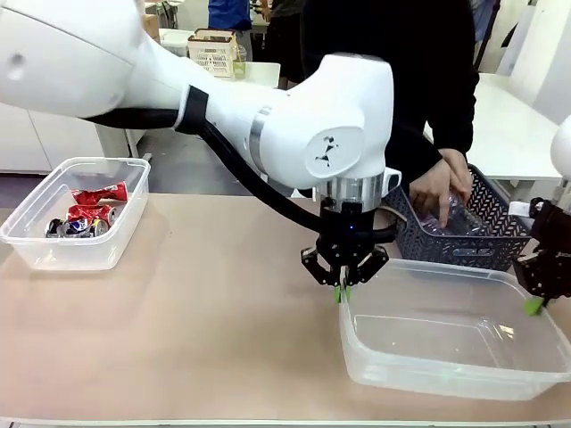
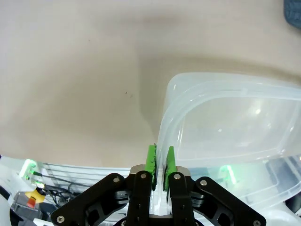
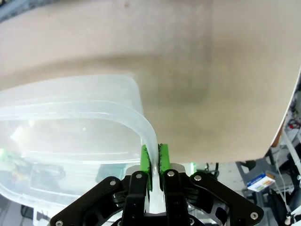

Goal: Sort the waste into each basket.
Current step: Pick up the Organizing box on the right side of the table and lift it.

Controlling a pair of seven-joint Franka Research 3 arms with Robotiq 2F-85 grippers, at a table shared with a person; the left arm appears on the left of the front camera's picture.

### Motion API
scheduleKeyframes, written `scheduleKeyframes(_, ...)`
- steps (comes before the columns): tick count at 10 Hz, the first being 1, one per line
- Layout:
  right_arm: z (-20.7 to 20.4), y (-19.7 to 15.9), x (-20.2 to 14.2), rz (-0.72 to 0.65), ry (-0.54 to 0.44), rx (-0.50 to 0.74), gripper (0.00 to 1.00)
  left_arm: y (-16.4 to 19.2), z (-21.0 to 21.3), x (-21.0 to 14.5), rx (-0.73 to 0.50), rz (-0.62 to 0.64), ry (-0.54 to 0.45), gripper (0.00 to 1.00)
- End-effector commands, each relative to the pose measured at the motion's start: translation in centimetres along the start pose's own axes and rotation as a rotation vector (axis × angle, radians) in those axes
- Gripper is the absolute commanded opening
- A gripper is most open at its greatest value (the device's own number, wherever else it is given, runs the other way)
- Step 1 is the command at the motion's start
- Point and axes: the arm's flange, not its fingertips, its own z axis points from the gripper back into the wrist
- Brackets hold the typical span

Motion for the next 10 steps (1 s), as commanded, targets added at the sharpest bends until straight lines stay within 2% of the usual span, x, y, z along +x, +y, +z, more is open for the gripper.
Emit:
scheduleKeyframes(1, -0.2, -0.9, -5.2, -0.037, 0.006, -0.072, 0.00, 3.2, 2.7, -0.6, 0.044, 0.029, -0.040, 0.00)
scheduleKeyframes(2, 2.0, -0.4, -5.6, -0.044, -0.020, -0.095, 0.00, 3.9, 4.2, -0.8, 0.051, 0.027, -0.060, 0.00)
scheduleKeyframes(5, 9.7, 3.4, -5.3, -0.015, -0.138, -0.052, 0.00, 8.0, 8.9, -0.9, 0.018, 0.100, -0.170, 0.00)
scheduleKeyframes(7, 13.9, 6.9, -3.9, 0.010, -0.191, -0.013, 0.00, 12.5, 10.9, -1.2, -0.023, 0.196, -0.221, 0.00)
scheduleKeyframes(8, 15.4, 9.1, -2.8, 0.038, -0.195, -0.008, 0.00, 15.9, 12.1, -1.5, -0.049, 0.280, -0.255, 0.00)
scheduleKeyframes(10, 15.6, 14.3, -1.6, 0.109, -0.173, -0.042, 0.00, 20.8, 14.5, -1.5, -0.069, 0.360, -0.289, 0.00)
